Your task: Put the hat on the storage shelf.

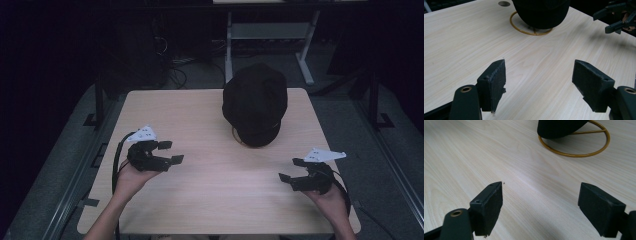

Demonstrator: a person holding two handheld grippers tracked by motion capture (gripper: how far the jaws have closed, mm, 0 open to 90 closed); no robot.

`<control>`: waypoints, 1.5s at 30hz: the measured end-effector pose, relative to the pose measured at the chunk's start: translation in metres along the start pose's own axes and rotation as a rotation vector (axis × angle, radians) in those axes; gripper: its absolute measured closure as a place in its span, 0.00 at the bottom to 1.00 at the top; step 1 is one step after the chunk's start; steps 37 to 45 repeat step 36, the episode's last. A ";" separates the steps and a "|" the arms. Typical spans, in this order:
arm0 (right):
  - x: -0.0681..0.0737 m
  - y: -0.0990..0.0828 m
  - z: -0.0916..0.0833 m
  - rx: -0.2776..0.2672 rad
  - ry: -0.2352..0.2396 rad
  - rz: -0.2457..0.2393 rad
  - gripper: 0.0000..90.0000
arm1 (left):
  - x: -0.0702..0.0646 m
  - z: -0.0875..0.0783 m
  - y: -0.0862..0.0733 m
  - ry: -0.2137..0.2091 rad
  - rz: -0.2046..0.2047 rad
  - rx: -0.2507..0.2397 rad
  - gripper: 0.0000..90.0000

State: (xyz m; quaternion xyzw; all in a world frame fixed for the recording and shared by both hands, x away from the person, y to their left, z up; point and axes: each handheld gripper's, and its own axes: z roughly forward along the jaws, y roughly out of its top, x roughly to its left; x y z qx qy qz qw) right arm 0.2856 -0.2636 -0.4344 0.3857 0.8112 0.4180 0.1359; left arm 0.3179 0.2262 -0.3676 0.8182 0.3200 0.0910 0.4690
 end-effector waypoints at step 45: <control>0.008 -0.002 0.009 0.011 0.020 -0.024 0.22 | -0.007 0.003 -0.076 0.076 0.007 -0.003 0.26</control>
